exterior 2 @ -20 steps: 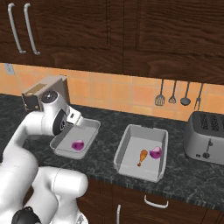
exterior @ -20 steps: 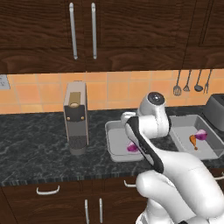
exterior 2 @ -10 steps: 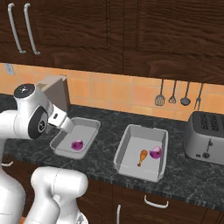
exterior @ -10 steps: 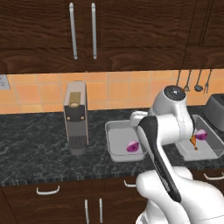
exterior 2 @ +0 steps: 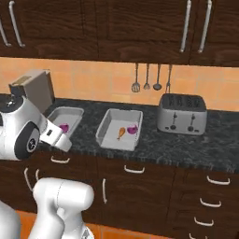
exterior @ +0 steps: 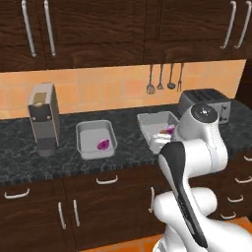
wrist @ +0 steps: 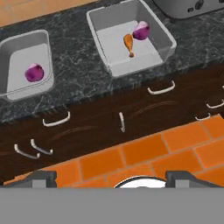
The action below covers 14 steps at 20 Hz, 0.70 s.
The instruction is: Place one onion and one chicken drumstick in each tupperware on the nearby counter, to pack two identical lunches.
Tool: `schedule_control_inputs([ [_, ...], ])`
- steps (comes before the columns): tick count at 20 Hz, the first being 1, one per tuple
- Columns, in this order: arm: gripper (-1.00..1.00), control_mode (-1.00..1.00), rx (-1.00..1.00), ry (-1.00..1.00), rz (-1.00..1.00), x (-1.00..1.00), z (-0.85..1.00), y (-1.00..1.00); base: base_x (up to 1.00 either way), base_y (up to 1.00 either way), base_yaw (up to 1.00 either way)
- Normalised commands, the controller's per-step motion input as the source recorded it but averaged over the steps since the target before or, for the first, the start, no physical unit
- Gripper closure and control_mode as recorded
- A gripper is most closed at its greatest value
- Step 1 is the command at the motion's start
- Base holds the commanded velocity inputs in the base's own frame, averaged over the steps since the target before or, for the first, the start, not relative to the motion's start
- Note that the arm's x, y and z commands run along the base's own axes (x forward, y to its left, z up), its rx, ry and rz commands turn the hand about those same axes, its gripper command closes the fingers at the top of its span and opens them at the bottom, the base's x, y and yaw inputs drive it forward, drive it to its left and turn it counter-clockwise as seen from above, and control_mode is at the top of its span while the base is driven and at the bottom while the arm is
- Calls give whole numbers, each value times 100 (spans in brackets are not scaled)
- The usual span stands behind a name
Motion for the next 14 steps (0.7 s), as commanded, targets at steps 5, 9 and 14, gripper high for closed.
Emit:
schedule_control_inputs([
  [5, -100, 100, 0, 0, 0, 0, 0, 0, -46, -100, -36],
  [9, -100, 100, 0, 0, 0, 0, 0, 0, -15, -100, -34],
  [14, -100, 100, 0, 0, 0, 0, 0, 0, -1, -100, -24],
])
